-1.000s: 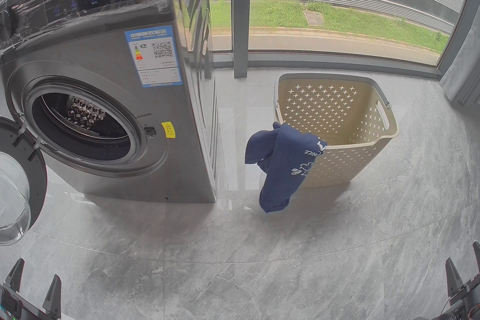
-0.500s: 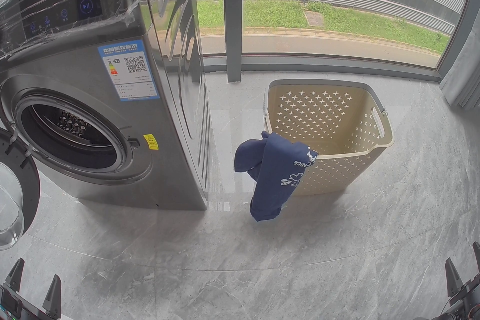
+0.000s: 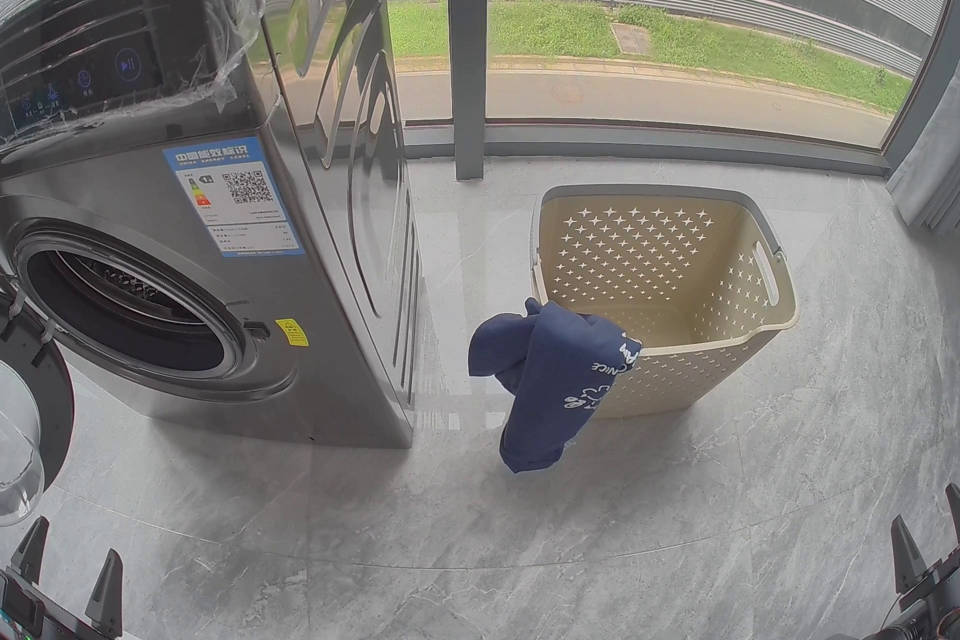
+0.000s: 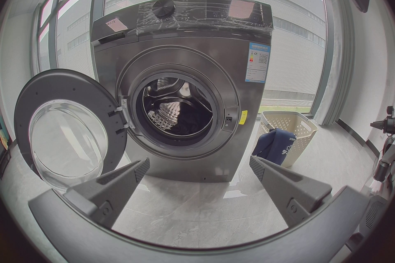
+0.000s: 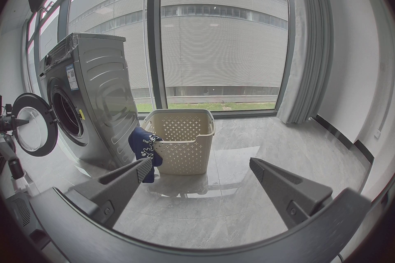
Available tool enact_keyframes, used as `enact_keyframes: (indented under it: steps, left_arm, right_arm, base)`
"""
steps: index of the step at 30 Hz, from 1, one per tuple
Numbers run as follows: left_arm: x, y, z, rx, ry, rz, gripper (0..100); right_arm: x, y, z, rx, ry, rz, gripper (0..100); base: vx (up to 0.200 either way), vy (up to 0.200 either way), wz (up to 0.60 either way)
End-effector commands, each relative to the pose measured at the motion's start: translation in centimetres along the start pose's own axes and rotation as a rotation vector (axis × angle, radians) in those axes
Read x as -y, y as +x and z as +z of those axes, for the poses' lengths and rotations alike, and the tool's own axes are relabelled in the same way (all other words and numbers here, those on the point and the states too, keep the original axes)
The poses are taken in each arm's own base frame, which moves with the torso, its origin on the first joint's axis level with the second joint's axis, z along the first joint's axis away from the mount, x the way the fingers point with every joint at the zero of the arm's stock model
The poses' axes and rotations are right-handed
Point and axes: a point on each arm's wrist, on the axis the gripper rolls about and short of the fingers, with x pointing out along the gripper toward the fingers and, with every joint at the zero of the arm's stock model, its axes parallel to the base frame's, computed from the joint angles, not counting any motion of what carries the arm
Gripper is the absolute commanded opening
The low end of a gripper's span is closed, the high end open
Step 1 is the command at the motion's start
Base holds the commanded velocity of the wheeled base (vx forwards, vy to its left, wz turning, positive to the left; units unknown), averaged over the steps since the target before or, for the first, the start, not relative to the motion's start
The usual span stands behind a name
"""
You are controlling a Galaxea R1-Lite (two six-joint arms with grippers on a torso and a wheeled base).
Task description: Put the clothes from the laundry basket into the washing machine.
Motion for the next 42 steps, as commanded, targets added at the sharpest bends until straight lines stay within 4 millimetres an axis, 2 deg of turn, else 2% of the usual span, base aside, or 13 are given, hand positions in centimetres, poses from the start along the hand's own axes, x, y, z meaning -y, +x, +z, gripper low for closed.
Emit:
enact_keyframes:
  steps: [1,18,20,22,23,25,28,30,31,34,36,37,42]
  left_arm:
    - [0.0,0.1,-0.5,-0.008,0.0,0.001,100]
    - [0.0,0.1,-0.5,-0.008,0.0,0.001,100]
    - [0.0,0.1,-0.5,-0.008,0.0,0.001,100]
    - [0.0,0.1,-0.5,-0.008,0.0,0.001,100]
    - [0.0,0.1,-0.5,-0.008,0.0,0.001,100]
    - [0.0,0.1,-0.5,-0.008,0.003,0.001,100]
    - [0.0,0.1,-0.5,-0.008,0.002,0.001,100]
    - [0.0,0.1,-0.5,-0.008,0.002,0.001,100]
    - [0.0,0.1,-0.5,-0.008,0.002,0.001,100]
    - [0.0,0.0,-0.5,-0.006,0.003,0.0,100]
    - [0.0,0.1,-0.5,-0.008,0.003,0.001,100]
    - [0.0,0.1,-0.5,-0.008,0.003,0.001,100]
    - [0.0,0.1,-0.5,-0.008,0.002,0.001,100]
  right_arm:
    - [0.0,0.1,-0.5,-0.009,0.0,0.0,100]
    - [0.0,0.1,-0.3,0.011,0.012,0.0,100]
    - [0.0,-0.5,1.8,0.113,0.017,0.011,100]
    - [0.0,-1.3,4.9,0.188,0.034,0.047,100]
    - [0.0,-1.3,4.9,0.188,0.034,0.047,100]
    - [-0.2,0.3,4.6,-0.011,0.023,0.101,100]
    - [-0.6,2.6,2.8,-0.293,0.036,0.253,100]
    - [-0.8,3.6,2.8,-0.379,0.055,0.311,100]
    - [-0.9,5.1,2.9,-0.464,0.074,0.349,100]
    - [-1.3,8.4,3.6,-0.492,0.074,0.376,100]
    - [-1.5,9.4,3.7,-0.49,0.075,0.401,100]
    - [-2.1,10.7,3.8,-0.489,0.071,0.442,100]
    - [-4.0,12.4,3.6,-0.539,0.075,0.463,100]
  base:
    - [0.0,0.0,0.0]
    - [0.035,0.0,0.0]
    - [0.0,0.0,0.0]
    - [0.0,0.0,0.0]
    - [0.0,0.0,0.0]
    - [0.0,0.0,0.0]
    - [0.0,0.0,0.0]
    - [0.0,0.0,0.0]
    - [0.0,0.0,0.0]
    - [0.0,0.0,0.0]
    - [0.0,0.0,0.0]
    - [0.0,0.0,0.0]
    - [0.0,0.0,0.0]
